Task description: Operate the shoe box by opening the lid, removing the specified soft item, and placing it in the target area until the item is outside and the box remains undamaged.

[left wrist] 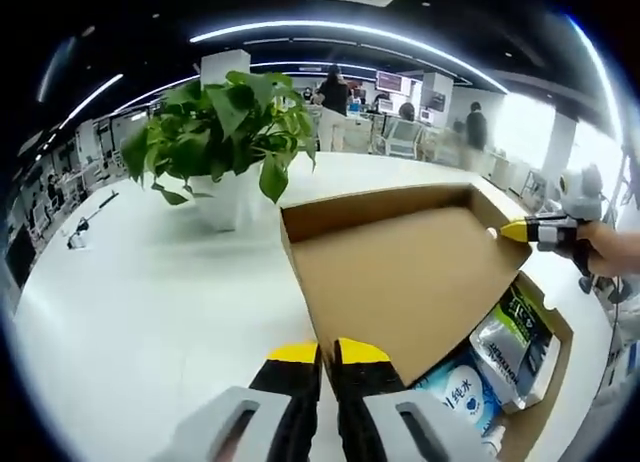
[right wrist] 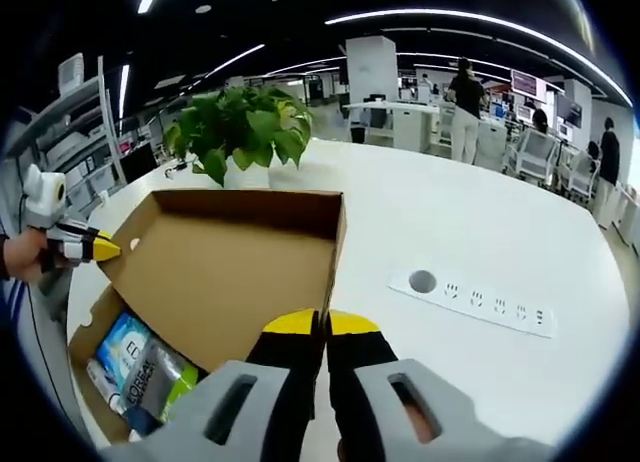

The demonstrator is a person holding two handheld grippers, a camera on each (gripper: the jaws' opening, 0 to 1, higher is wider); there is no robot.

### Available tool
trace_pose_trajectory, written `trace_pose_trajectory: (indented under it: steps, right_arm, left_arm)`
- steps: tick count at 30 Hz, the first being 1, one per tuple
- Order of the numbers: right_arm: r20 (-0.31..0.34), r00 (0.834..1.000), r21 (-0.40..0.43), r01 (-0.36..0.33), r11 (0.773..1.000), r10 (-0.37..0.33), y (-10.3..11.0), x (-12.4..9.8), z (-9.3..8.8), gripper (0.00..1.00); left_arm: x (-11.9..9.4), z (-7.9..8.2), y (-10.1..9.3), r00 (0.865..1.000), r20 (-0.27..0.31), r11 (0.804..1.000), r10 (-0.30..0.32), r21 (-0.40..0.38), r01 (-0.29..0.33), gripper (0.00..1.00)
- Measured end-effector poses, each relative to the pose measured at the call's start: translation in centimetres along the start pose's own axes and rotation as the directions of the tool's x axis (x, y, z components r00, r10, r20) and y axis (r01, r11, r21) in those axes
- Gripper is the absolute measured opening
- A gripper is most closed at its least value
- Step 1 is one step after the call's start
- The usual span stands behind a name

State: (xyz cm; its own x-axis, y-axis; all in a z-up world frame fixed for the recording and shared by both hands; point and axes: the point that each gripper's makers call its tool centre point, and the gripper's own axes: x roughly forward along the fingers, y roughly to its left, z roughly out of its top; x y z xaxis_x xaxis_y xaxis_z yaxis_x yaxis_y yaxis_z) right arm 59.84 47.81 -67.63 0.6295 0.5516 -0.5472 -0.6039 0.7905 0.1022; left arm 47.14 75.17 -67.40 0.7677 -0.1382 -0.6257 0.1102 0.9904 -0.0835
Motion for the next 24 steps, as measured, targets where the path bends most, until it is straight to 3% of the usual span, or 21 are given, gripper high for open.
trace_pose_trajectory:
  steps: [24]
  right_arm:
    - [-0.076, 0.996, 0.037, 0.057, 0.998, -0.054, 0.3, 0.3, -2.6, 0.04]
  left_arm:
    - [1.2, -1.8, -0.7, 0.994, -0.102, 0.997, 0.025, -0.073, -0.032, 0.07]
